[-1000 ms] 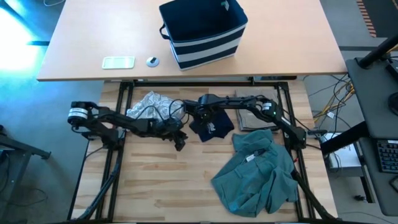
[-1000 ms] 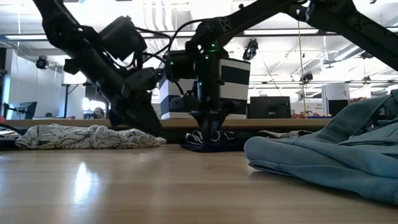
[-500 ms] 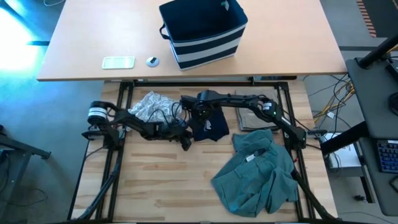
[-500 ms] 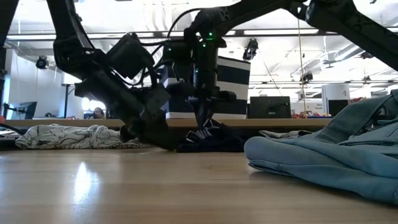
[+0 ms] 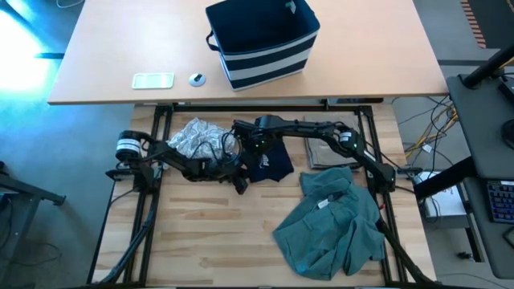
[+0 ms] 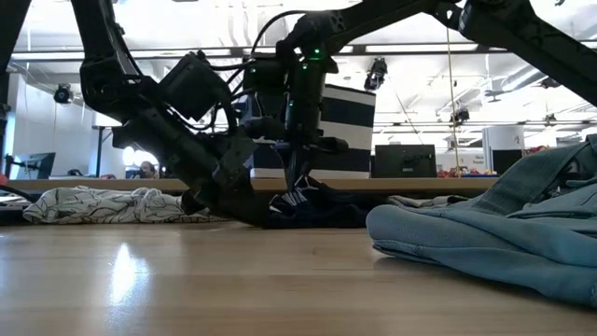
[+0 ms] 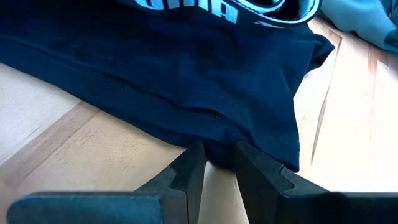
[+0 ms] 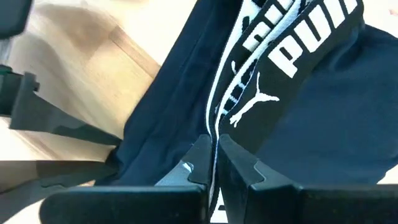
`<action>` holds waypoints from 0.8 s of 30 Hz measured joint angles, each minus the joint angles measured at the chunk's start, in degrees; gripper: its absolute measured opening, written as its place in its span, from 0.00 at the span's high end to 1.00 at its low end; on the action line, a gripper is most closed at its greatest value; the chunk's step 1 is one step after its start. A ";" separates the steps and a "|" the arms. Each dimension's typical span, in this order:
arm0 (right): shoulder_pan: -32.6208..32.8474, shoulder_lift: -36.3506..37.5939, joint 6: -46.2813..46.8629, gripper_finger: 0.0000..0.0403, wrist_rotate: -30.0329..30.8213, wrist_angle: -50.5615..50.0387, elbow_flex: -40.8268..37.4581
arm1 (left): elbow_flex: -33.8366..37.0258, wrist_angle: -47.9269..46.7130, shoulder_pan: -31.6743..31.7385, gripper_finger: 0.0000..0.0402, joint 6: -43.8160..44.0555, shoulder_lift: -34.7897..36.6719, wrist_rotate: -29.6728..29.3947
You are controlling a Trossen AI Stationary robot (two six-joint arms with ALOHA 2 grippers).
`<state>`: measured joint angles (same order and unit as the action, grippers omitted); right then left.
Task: Fold Laundry from Bin
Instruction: Fold the blue boxer
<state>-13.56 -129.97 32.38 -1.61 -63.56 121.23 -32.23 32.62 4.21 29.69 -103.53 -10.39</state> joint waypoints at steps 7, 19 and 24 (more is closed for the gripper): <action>0.06 0.00 1.00 0.97 -0.41 1.53 0.00 | 1.44 -0.31 0.00 0.81 -0.30 2.22 0.43; 0.31 0.31 3.80 0.97 -2.59 6.11 -2.14 | 7.91 12.12 0.02 0.81 -1.33 2.85 -2.67; 0.31 0.28 6.02 0.97 -5.07 9.49 -2.02 | 7.92 12.34 0.02 0.81 -4.17 2.32 -2.75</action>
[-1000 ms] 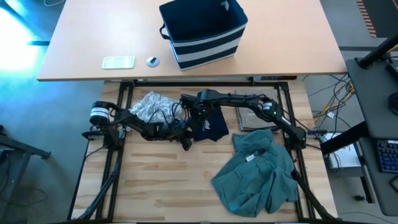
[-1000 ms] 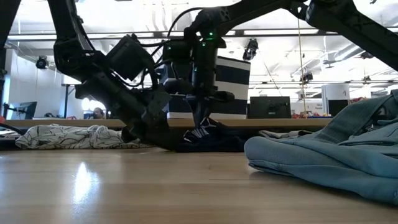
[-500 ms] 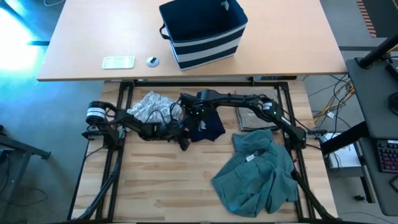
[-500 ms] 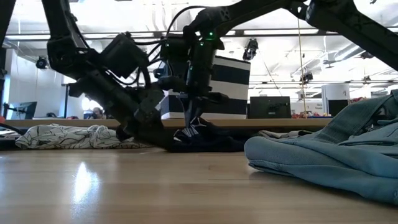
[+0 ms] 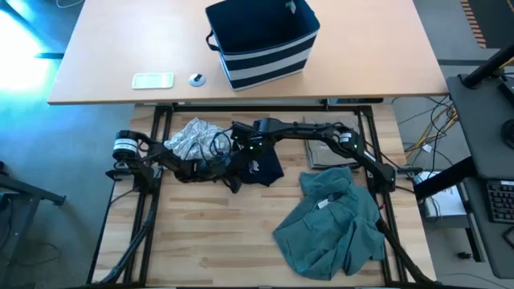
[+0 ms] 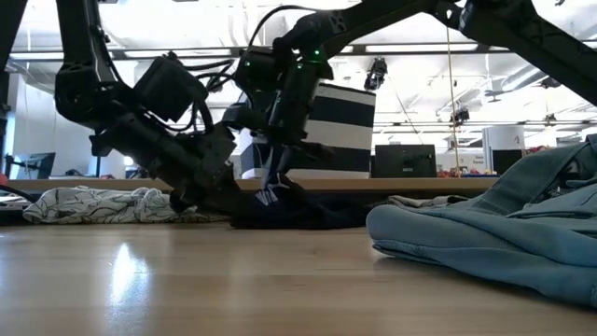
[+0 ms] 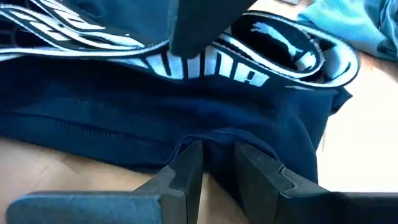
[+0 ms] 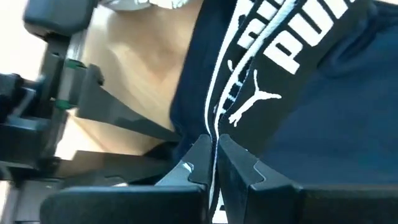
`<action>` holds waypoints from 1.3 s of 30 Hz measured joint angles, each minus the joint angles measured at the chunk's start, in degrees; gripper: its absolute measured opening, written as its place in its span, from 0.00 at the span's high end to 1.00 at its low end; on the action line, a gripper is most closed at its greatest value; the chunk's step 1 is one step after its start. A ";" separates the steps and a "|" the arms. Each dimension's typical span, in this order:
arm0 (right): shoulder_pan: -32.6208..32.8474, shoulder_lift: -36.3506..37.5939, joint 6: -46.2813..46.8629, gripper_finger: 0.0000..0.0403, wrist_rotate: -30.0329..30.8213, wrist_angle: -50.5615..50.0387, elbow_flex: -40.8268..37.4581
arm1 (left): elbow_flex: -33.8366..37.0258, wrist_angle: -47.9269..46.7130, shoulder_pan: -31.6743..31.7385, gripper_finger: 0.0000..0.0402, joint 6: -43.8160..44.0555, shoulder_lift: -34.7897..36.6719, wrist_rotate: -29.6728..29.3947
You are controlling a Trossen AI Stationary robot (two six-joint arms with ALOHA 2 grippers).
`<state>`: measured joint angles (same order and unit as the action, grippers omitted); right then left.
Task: Fold Laundry from Bin
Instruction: Fold the blue boxer
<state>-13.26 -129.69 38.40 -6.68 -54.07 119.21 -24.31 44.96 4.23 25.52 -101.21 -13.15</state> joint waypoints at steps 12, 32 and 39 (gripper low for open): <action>-1.18 1.38 4.33 0.97 -1.33 2.93 0.21 | 1.84 0.30 -0.09 0.81 -0.15 0.00 0.68; -0.31 1.64 4.09 0.97 -5.46 9.85 -4.12 | 2.77 -4.12 -0.11 0.81 0.73 4.58 3.68; 0.68 1.64 1.73 0.79 -7.56 9.68 -4.22 | 2.72 -16.49 -0.11 0.81 0.37 14.24 6.61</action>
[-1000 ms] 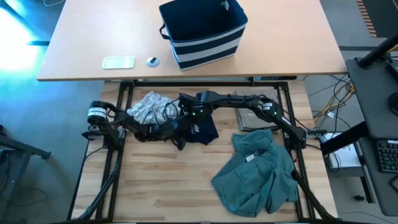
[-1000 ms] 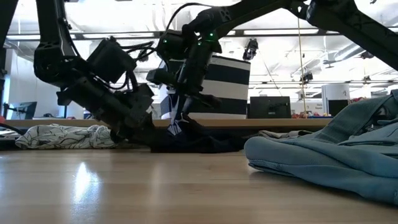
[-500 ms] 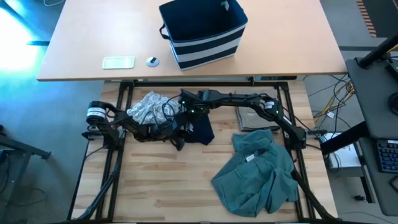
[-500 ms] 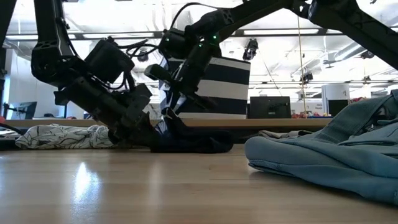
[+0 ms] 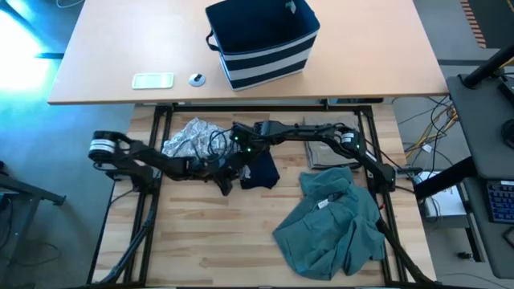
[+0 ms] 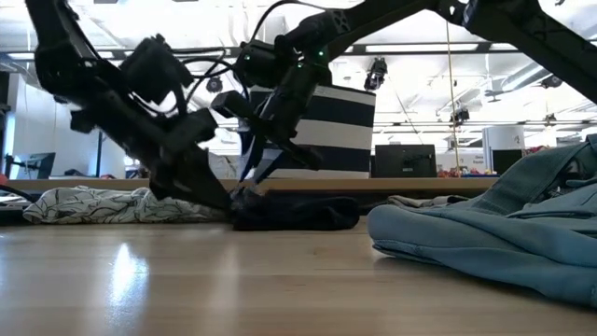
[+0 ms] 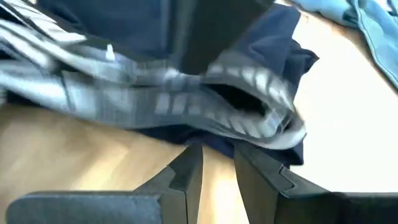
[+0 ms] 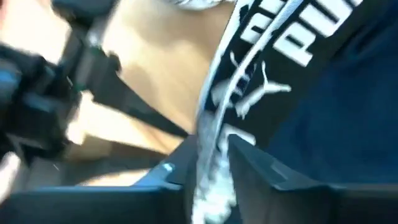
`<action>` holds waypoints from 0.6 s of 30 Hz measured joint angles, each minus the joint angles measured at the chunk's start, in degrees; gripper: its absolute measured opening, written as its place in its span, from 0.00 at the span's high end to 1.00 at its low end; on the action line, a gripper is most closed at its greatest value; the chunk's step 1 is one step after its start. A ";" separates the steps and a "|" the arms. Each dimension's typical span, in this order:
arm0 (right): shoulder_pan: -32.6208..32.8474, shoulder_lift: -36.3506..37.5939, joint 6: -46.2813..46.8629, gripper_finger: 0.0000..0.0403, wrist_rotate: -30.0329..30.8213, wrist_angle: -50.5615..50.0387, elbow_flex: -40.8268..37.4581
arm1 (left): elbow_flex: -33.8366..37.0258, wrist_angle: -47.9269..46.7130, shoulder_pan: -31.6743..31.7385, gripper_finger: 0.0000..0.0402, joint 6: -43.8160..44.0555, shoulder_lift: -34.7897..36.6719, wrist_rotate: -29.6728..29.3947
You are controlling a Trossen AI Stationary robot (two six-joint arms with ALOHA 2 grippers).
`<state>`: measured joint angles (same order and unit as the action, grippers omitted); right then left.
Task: Fold Laundry from Bin
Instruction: Fold the blue boxer
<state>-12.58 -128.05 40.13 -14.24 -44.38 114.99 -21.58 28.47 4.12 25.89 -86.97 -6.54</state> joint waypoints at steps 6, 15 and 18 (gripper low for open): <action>0.36 3.00 -6.26 0.59 -0.31 -10.74 1.63 | -0.42 -12.76 0.00 0.81 -1.00 11.48 -0.01; 2.23 11.86 -12.81 0.56 8.34 -23.00 -6.98 | -7.56 -13.81 0.04 0.81 -1.91 10.48 -3.41; 3.83 14.22 -11.33 0.59 6.17 -20.79 -12.65 | -10.32 -14.25 -0.39 0.81 -1.32 6.28 -3.38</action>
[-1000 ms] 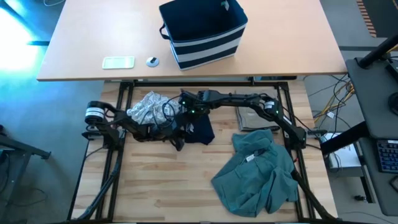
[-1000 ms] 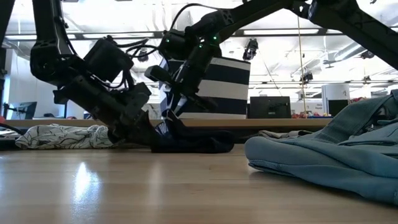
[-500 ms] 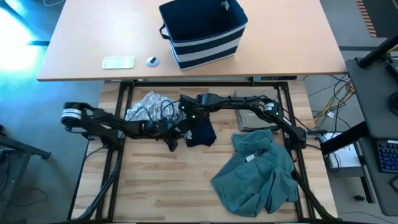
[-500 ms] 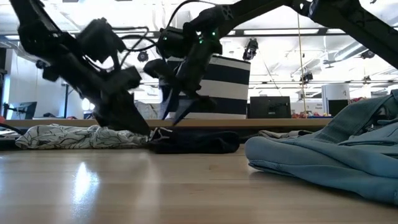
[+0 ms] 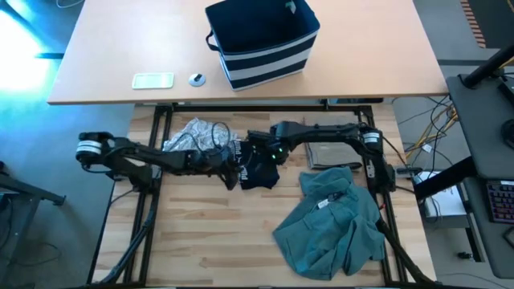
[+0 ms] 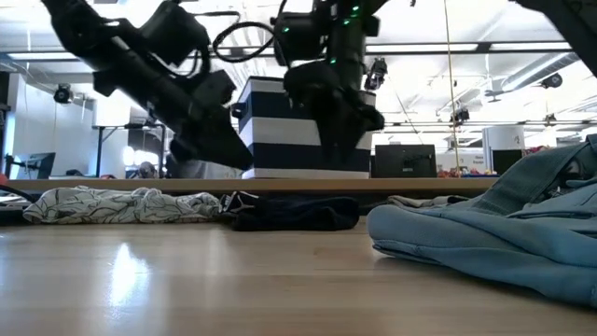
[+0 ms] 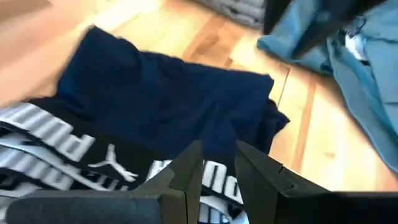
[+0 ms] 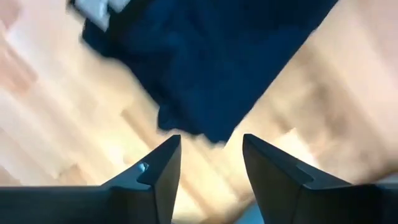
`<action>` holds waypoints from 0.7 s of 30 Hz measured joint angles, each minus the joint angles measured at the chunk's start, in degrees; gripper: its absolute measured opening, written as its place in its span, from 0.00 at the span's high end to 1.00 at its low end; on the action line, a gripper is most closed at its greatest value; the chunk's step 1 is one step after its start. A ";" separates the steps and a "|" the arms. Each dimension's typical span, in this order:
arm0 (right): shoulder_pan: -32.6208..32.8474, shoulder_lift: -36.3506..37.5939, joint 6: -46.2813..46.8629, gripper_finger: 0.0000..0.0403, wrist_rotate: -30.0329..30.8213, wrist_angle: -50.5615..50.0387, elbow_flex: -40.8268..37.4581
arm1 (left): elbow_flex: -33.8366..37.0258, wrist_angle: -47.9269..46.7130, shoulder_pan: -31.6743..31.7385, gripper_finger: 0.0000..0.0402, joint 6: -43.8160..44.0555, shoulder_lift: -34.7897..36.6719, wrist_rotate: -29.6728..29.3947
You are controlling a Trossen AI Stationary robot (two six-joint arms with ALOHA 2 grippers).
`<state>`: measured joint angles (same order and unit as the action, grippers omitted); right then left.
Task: Fold Laundry from Bin
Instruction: Fold the blue boxer
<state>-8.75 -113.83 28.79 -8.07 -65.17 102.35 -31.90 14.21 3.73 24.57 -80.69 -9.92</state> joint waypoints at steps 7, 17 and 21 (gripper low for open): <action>3.11 1.44 4.80 0.69 0.14 7.02 -8.31 | -4.37 0.57 -6.96 0.81 0.47 -6.16 1.93; 2.78 1.63 8.70 0.87 0.51 12.48 -9.86 | -10.35 0.77 -13.97 0.81 4.70 -17.89 -15.30; 2.46 1.43 9.97 0.96 1.11 13.93 -10.02 | -11.30 -1.18 -13.79 0.81 7.70 -19.76 -16.68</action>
<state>-6.28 -112.40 38.76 -6.96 -51.24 92.32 -43.20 13.03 -10.07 32.27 -100.45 -26.60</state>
